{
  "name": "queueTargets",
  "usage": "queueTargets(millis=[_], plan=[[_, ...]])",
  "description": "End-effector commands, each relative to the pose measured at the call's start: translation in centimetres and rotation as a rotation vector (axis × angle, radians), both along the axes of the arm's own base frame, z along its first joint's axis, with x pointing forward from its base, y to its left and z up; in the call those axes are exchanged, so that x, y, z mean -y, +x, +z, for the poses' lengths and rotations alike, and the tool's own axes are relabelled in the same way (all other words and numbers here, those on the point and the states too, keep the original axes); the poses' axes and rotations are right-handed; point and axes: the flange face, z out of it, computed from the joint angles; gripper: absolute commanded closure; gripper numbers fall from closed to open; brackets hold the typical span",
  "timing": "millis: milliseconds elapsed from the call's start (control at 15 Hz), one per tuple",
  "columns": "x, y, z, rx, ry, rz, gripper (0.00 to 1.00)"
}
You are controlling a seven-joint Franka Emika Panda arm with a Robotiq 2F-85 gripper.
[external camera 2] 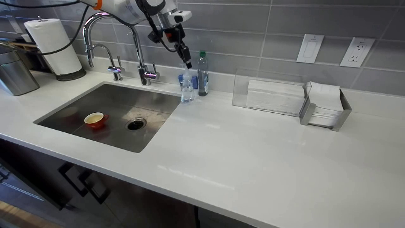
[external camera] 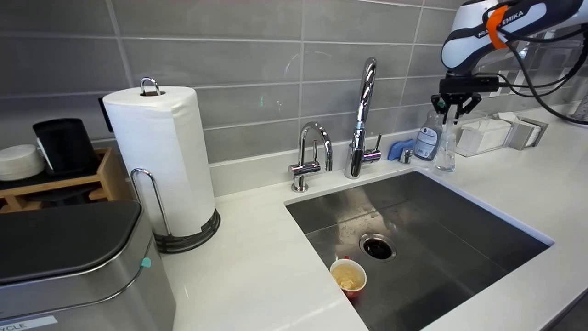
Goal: Move the clear bottle to the right of the sink
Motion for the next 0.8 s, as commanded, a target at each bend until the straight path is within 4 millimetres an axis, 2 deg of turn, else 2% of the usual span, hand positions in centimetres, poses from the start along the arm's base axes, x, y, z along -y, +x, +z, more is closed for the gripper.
queueTargets(millis=[0, 267, 533, 733], plan=[[0.0, -1.8, 1.6, 0.043, 0.009, -0.17, 0.92], [0.9, -4.4, 2.8, 0.103, 0.045, -0.329, 0.92], [1.9, -8.3, 3.8, 0.179, 0.047, -0.431, 0.92], [2.1, -11.6, 3.7, 0.228, 0.031, -0.518, 0.92]])
